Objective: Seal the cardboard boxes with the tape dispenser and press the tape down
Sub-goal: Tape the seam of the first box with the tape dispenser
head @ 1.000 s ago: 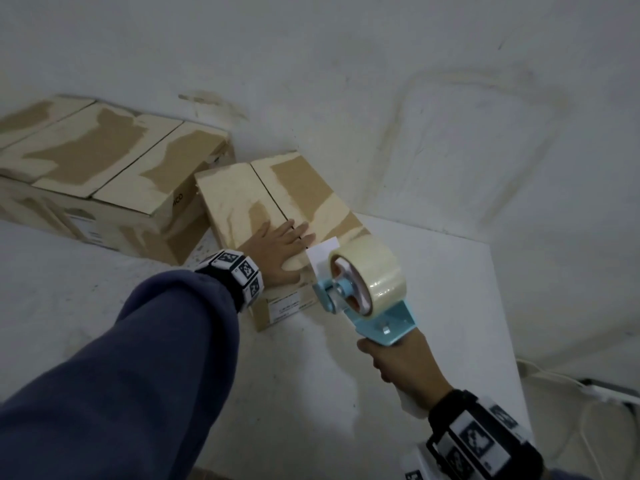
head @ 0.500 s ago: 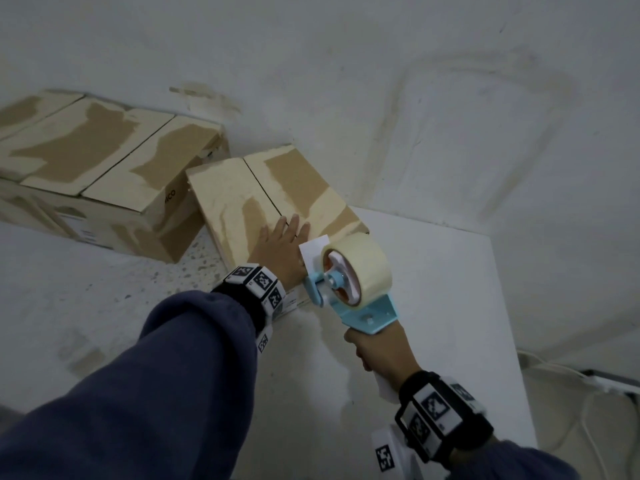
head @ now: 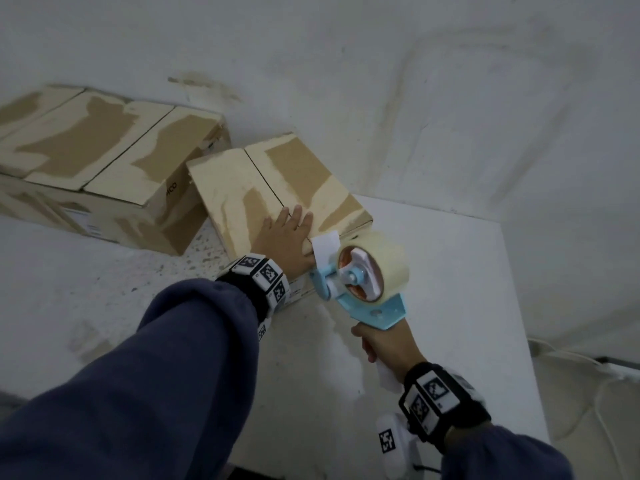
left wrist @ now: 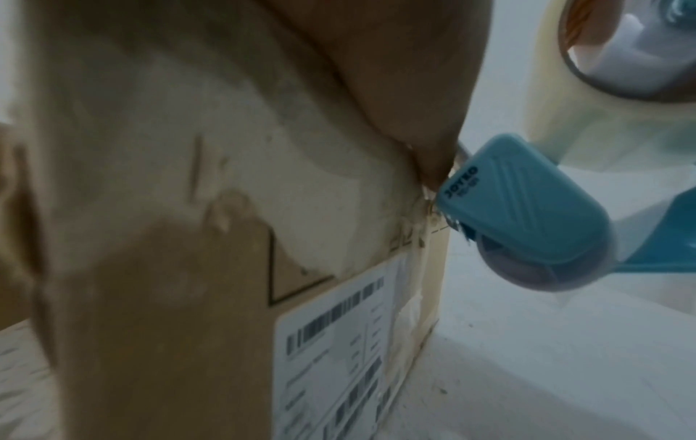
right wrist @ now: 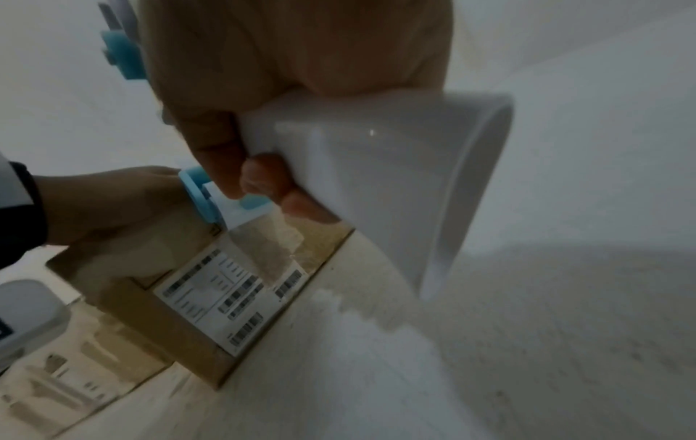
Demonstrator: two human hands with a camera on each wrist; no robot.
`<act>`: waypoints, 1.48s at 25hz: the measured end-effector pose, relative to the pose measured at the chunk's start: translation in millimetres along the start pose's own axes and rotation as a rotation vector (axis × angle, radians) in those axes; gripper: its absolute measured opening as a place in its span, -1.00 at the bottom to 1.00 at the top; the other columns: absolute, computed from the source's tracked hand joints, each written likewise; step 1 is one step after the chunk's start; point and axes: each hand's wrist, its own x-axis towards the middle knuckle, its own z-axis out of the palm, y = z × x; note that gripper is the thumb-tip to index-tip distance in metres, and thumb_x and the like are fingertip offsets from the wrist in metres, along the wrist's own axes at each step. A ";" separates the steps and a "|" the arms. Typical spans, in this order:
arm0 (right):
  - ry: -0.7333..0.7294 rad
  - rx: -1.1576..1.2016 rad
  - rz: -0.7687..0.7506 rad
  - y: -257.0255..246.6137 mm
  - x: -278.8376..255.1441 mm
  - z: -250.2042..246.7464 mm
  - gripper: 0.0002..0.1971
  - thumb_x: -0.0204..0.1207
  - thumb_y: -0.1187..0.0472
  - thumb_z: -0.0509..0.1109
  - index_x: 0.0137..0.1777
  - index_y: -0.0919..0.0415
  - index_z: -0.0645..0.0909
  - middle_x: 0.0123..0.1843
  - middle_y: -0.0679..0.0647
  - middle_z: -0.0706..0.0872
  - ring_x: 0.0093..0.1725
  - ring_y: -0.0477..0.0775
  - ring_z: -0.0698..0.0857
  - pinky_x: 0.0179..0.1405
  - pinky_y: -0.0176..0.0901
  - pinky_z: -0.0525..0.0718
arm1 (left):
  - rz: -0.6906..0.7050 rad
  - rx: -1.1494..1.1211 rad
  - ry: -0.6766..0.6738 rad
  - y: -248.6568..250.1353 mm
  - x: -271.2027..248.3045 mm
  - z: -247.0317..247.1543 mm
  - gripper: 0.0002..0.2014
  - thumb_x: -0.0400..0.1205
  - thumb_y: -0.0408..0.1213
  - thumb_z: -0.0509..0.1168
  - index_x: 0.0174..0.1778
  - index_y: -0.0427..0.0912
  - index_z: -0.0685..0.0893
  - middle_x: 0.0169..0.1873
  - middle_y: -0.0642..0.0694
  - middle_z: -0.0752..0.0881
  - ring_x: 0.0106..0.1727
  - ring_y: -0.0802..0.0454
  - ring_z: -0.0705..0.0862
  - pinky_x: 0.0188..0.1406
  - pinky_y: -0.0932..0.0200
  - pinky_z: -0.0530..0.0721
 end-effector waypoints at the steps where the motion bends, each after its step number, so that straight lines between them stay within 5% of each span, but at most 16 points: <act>1: 0.008 0.001 -0.022 -3.9 3.1 -5.1 -0.79 0.29 0.47 0.42 -0.41 0.25 0.47 -0.61 0.09 0.52 -0.66 0.02 0.42 -0.63 -0.20 0.39 | -0.009 -0.014 0.019 0.6 2.5 -5.0 -0.21 0.61 0.25 -0.01 0.65 -0.13 -0.07 0.67 -0.15 -0.05 0.68 -0.17 -0.04 0.63 -0.19 0.00; 4: 0.038 0.001 -0.067 -12.7 7.7 -21.8 -0.81 0.24 0.47 0.43 -0.38 0.22 0.51 -0.54 0.11 0.55 -0.56 0.06 0.45 -0.59 -0.17 0.40 | -0.059 -0.082 0.072 10.1 7.3 -9.4 -0.24 0.62 0.19 0.04 0.62 -0.21 0.04 0.65 -0.23 0.03 0.65 -0.24 0.03 0.62 -0.20 0.05; 9: 0.099 0.074 -0.119 -27.5 -9.5 -47.2 -0.82 0.17 0.41 0.46 -0.42 0.23 0.49 -0.62 0.03 0.53 -0.57 0.06 0.45 -0.59 -0.16 0.40 | -0.031 0.080 0.034 23.7 -5.7 6.8 -0.19 0.63 0.28 -0.12 0.65 -0.19 -0.17 0.66 -0.29 -0.11 0.66 -0.31 -0.08 0.64 -0.16 0.00; 12: 0.108 0.093 -0.202 -52.8 -19.7 -55.5 -0.77 0.33 0.53 0.40 -0.43 0.29 0.46 -0.62 0.06 0.50 -0.64 -0.01 0.43 -0.65 -0.24 0.41 | 0.124 0.147 -0.010 27.4 -18.3 4.9 -0.15 0.62 0.29 -0.03 0.65 -0.16 -0.18 0.66 -0.27 -0.12 0.67 -0.29 -0.08 0.62 -0.13 0.01; 18: 0.028 0.114 -0.291 -87.7 -36.0 -45.6 -0.84 0.33 0.55 0.36 -0.35 0.34 0.49 -0.57 0.18 0.48 -0.67 0.01 0.40 -0.66 -0.23 0.35 | 0.514 0.252 -0.090 4.9 -40.3 -3.3 -0.17 0.59 0.23 0.13 0.65 0.01 -0.15 0.68 -0.07 -0.18 0.69 -0.10 -0.18 0.65 -0.12 -0.06; 24: 0.007 0.172 -0.292 -120.4 -35.8 -11.5 -0.83 0.36 0.56 0.36 -0.31 0.34 0.48 -0.51 0.21 0.45 -0.69 -0.05 0.40 -0.70 -0.24 0.33 | 0.347 0.323 -0.035 -36.3 -19.9 -27.2 -0.23 0.58 -0.02 0.28 0.63 0.16 -0.01 0.67 -0.11 -0.12 0.68 -0.12 -0.17 0.61 -0.21 -0.16; 27: 0.011 0.160 -0.320 -133.8 -30.5 6.4 -0.80 0.36 0.55 0.37 -0.36 0.33 0.47 -0.52 0.21 0.47 -0.69 -0.05 0.41 -0.68 -0.23 0.35 | 0.165 -0.293 0.035 -52.2 -17.0 -36.9 -0.35 0.57 -0.09 0.30 0.60 0.00 0.26 0.63 -0.12 0.16 0.63 -0.14 0.20 0.58 -0.05 0.15; 29: 0.007 0.151 -0.336 -141.1 -26.7 17.4 -0.80 0.36 0.54 0.38 -0.36 0.32 0.48 -0.51 0.21 0.47 -0.67 -0.04 0.41 -0.67 -0.23 0.36 | -0.133 -1.026 0.060 -50.7 -18.3 -51.0 -0.55 0.67 -0.04 0.17 0.43 -0.19 0.49 0.38 -0.24 0.57 0.22 -0.16 0.64 0.21 0.05 0.53; 31: 0.002 0.140 -0.348 -146.1 -23.1 32.1 -0.82 0.36 0.54 0.39 -0.33 0.33 0.49 -0.52 0.20 0.48 -0.66 -0.04 0.42 -0.67 -0.24 0.38 | -0.351 -1.509 -0.160 -53.7 -20.9 -62.8 -0.35 0.61 0.28 0.03 0.23 -0.27 0.54 0.14 -0.31 0.71 -0.05 -0.22 0.75 -0.04 0.07 0.65; 34: -0.007 0.134 -0.354 -151.0 -19.3 52.5 -0.83 0.34 0.55 0.41 -0.32 0.33 0.51 -0.56 0.11 0.51 -0.61 0.00 0.42 -0.68 -0.24 0.38 | -0.350 -1.788 -0.384 -62.7 -25.6 -69.4 -0.26 0.55 0.37 0.03 0.15 -0.30 0.58 -0.01 -0.29 0.79 -0.12 -0.11 0.82 -0.10 0.11 0.71; 37: -0.020 0.133 -0.330 -150.2 -14.5 64.3 -0.79 0.32 0.55 0.41 -0.30 0.26 0.50 -0.60 -0.03 0.52 -0.57 0.00 0.42 -0.65 -0.23 0.35 | -0.398 -1.907 -0.178 -73.1 -18.0 -68.0 -0.75 0.67 -0.16 0.20 0.07 -0.27 0.63 -0.46 -0.11 0.81 -0.47 0.12 0.78 -0.42 0.26 0.73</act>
